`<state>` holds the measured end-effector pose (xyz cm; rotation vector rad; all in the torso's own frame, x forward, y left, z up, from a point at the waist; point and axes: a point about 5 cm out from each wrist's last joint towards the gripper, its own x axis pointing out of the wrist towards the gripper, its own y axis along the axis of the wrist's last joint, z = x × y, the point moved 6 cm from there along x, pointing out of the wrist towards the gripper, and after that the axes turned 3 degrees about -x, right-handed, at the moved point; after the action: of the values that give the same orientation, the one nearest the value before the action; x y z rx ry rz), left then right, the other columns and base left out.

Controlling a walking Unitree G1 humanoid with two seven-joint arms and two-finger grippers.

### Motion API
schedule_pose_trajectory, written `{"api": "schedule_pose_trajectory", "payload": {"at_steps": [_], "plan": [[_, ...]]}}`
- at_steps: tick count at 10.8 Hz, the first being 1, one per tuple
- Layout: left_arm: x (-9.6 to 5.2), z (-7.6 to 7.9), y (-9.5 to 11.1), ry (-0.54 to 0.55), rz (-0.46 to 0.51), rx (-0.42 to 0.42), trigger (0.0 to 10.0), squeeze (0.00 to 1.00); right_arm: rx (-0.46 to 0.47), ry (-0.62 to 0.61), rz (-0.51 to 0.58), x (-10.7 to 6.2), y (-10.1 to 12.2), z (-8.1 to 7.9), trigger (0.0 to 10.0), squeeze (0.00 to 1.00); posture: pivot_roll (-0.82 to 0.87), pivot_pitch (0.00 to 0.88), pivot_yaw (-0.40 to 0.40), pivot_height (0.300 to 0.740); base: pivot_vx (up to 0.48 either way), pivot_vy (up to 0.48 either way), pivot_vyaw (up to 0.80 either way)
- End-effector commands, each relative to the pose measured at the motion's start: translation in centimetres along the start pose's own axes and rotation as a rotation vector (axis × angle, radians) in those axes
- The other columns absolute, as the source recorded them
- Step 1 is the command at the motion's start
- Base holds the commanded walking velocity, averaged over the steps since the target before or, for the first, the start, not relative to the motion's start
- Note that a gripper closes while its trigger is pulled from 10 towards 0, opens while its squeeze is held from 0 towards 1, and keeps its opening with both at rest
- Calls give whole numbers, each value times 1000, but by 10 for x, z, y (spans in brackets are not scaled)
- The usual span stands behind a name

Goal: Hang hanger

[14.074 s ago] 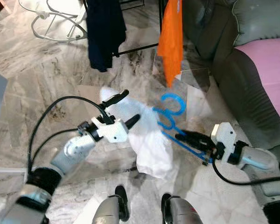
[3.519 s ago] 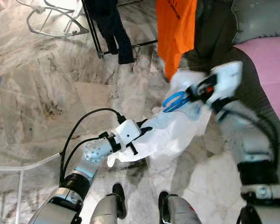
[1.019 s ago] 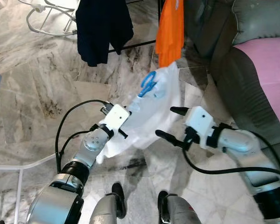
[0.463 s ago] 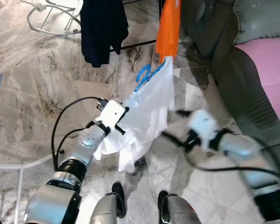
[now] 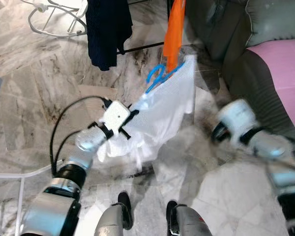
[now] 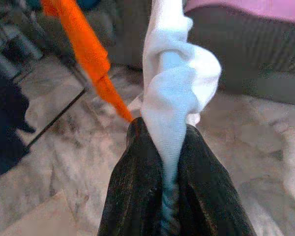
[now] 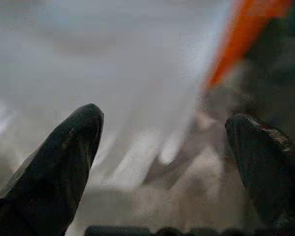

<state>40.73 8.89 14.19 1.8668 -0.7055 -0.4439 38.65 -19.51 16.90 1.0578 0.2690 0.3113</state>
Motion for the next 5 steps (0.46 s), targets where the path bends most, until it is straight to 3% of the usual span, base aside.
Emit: {"api": "schedule_pose_trajectory", "payload": {"at_steps": [1,2,5], "plan": [[-3,-1,15,-29,75,33,0,0,103,-106,29,0,2,15,10000,0,-180,327,56,740,0,0,0],[-7,2,16,-69,93,43,0,0,224,-221,98,-1,10,29,10000,0,-174,327,59,740,0,0,0],[-20,19,13,-189,114,19,0,0,290,-383,223,-10,24,58,10000,0,-169,330,60,740,0,0,0]]}}
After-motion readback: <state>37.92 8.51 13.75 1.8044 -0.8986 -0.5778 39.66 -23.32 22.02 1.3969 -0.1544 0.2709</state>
